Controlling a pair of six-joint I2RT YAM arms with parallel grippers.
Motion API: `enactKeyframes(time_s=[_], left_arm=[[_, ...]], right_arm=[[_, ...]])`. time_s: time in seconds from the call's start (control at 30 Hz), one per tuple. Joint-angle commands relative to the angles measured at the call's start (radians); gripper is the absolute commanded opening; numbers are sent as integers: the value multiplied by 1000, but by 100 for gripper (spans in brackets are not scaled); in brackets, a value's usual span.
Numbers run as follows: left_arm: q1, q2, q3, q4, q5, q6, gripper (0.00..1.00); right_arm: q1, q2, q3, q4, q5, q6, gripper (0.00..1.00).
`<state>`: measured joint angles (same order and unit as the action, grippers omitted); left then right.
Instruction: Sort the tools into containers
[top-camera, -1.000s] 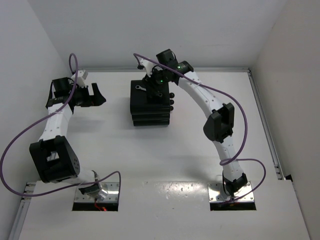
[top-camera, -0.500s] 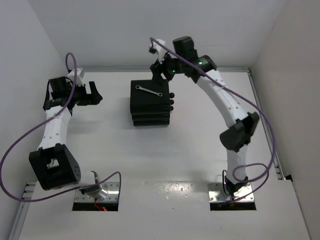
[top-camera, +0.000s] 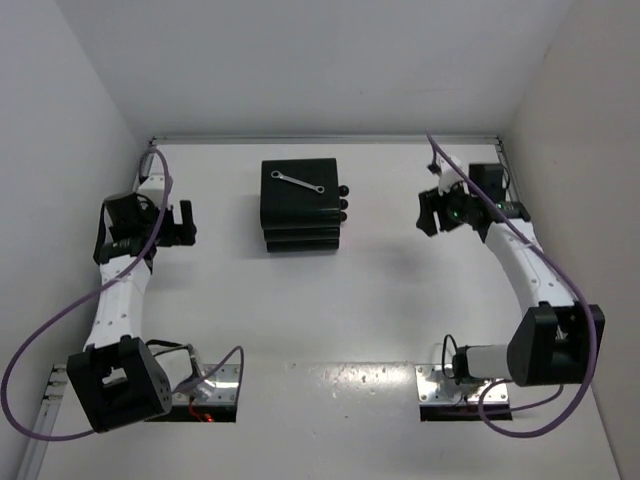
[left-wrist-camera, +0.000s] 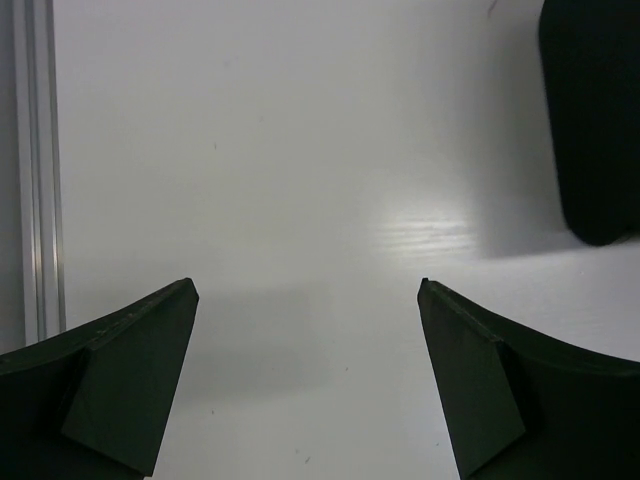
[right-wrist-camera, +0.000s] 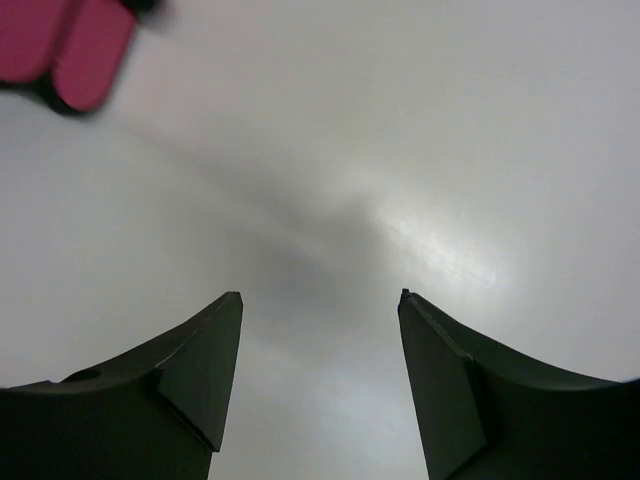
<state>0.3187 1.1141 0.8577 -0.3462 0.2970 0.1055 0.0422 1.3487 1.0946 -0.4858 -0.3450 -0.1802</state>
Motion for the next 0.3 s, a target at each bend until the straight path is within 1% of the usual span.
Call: enactKeyframes(time_s=[0.0,0.03,0.13,0.27], left_arm=[[20,-39,-68,53,-55,65,99],[29,-48,-97,62,-55,75,99],[51,-60,-150,99,-55,85,99],[51,-69,-163,130,-68,54,99]], right_arm=[[-83,-88,-131,90,-31,-5,64],[-115,-97,-174,105,-52,-5,64],[-156,-85,-209,105,-106,-15,64],[-202,-76,-220,128,-163,-5,64]])
